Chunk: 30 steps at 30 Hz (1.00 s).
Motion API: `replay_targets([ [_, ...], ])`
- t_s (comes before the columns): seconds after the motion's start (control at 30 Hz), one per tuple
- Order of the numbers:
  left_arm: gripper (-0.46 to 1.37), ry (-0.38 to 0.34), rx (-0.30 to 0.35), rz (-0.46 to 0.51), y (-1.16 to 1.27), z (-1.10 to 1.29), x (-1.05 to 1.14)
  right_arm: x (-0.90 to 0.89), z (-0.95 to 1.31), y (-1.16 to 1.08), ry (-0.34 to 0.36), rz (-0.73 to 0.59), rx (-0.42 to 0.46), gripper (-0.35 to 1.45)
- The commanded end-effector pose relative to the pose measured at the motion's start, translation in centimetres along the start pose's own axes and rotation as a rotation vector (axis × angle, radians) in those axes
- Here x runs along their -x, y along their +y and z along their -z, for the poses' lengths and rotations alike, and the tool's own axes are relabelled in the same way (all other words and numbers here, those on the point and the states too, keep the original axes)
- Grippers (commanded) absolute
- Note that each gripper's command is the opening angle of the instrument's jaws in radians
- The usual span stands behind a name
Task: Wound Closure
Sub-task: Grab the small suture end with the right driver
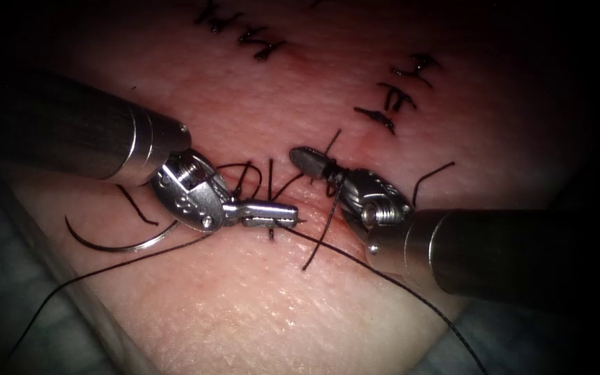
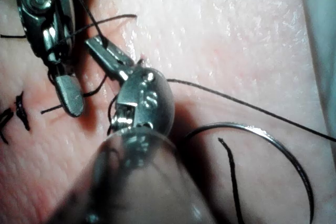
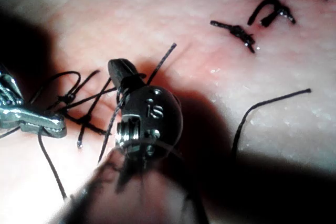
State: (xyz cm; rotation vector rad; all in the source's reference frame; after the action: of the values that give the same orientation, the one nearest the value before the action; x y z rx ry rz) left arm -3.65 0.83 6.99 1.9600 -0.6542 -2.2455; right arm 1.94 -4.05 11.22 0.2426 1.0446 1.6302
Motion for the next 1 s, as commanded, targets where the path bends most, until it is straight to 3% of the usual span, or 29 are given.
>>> replay_targets([
  [0.03,-0.35,0.000,0.007,0.001,0.00,0.00,0.00,0.00,0.00,0.00,0.000,0.000,0.003,-0.35],
  [0.1,-0.35,0.000,0.006,0.001,0.00,0.00,-0.01,0.00,0.02,-0.01,-0.001,0.000,0.002,-0.35],
  [0.2,-0.35,-0.003,0.005,0.002,-0.01,0.00,-0.02,0.01,0.04,-0.04,-0.002,-0.001,0.001,-0.18],
  [0.23,-0.35,-0.003,0.005,0.002,-0.01,0.00,-0.02,0.01,0.05,-0.05,-0.003,-0.002,0.001,-0.03],
  [0.3,-0.35,-0.003,0.005,0.002,-0.01,0.00,-0.02,0.01,0.07,-0.07,-0.004,-0.002,0.001,0.06],
  [0.4,-0.35,0.000,0.007,0.002,-0.01,0.01,-0.04,0.02,0.10,-0.10,-0.005,-0.003,0.001,0.48],
  [0.57,-0.35,0.010,0.012,-0.002,-0.01,0.00,-0.10,0.05,0.15,-0.15,-0.005,-0.003,0.001,0.84],
  [1.0,-0.35,0.040,0.023,-0.003,0.06,-0.16,-0.26,0.07,0.27,-0.19,0.012,-0.005,0.037,1.07],
])
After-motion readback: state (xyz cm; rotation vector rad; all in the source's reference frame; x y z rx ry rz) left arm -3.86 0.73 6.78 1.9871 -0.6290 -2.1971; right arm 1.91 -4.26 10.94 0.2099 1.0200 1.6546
